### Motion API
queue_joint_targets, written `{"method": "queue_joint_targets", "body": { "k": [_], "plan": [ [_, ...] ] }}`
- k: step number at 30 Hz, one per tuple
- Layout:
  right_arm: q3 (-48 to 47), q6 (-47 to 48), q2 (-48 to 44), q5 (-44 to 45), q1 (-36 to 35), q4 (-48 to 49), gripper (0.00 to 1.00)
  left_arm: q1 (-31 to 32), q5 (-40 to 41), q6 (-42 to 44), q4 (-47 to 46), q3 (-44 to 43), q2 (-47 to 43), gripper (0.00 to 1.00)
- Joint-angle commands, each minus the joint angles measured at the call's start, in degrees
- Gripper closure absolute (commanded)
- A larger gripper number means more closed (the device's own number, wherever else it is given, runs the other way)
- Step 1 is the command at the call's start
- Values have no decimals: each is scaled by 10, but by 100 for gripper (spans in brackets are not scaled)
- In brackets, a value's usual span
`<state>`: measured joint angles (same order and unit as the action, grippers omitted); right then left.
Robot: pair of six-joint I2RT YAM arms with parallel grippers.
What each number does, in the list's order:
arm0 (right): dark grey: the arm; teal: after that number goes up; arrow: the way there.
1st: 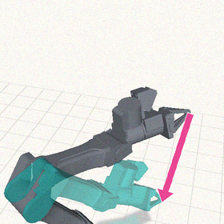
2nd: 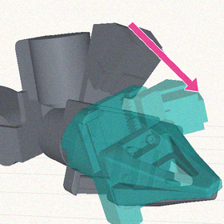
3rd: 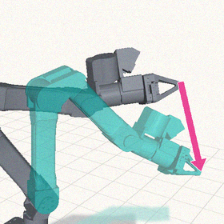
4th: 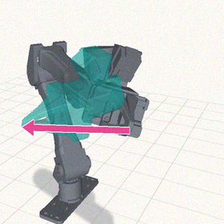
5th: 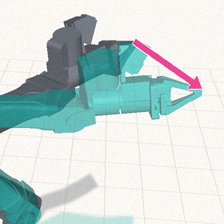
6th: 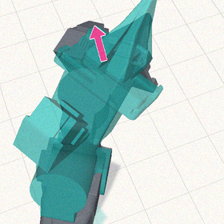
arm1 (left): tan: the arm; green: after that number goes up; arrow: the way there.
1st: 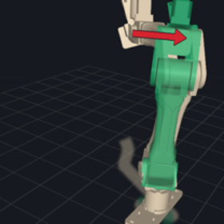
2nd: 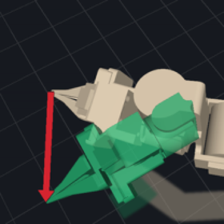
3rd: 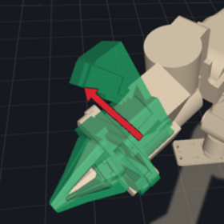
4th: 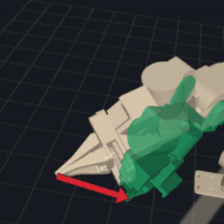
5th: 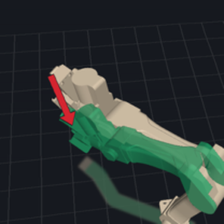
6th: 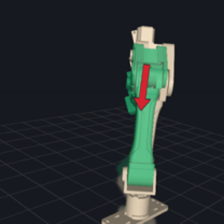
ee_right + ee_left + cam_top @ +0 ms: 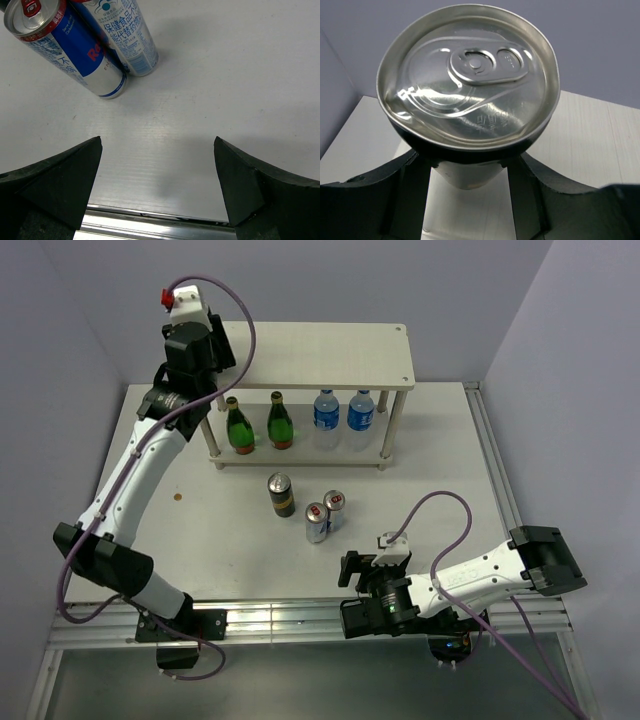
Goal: Place and organize the beverage onto the shelf
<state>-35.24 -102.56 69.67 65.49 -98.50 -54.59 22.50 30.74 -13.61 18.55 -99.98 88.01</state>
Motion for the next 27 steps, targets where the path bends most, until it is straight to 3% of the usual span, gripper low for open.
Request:
{"method": "queue_joint_targets", "body": {
  "k": [1, 3, 6, 7, 9, 10, 13, 18, 27],
  "plan": [
    [4, -31, 2, 22, -6, -7, 0, -13, -17, 7, -26, -47, 25, 100],
    [6, -35, 3, 20, -6, -8, 0, -14, -15, 8, -25, -50, 38, 97],
    [11, -40, 1, 19, -6, -9, 0, -14, -19, 6, -29, -41, 47, 79],
    [11, -40, 0, 20, -6, -9, 0, -14, -22, 7, -32, -38, 49, 63],
    [13, -42, -2, 19, -6, -10, 0, -15, -24, 2, -33, -30, 49, 51],
    [13, -42, -2, 20, -6, -10, 0, -14, -26, 3, -34, -28, 47, 40],
    [16, -45, -3, 19, -6, -10, 0, -14, -31, 5, -37, -21, 45, 26],
    [16, -48, -1, 19, -6, -11, 0, -14, -31, 12, -20, -39, 53, 20],
    [17, -51, 0, 19, -6, -16, 0, -14, -26, 10, -28, -20, 44, 19]
  ]
}}
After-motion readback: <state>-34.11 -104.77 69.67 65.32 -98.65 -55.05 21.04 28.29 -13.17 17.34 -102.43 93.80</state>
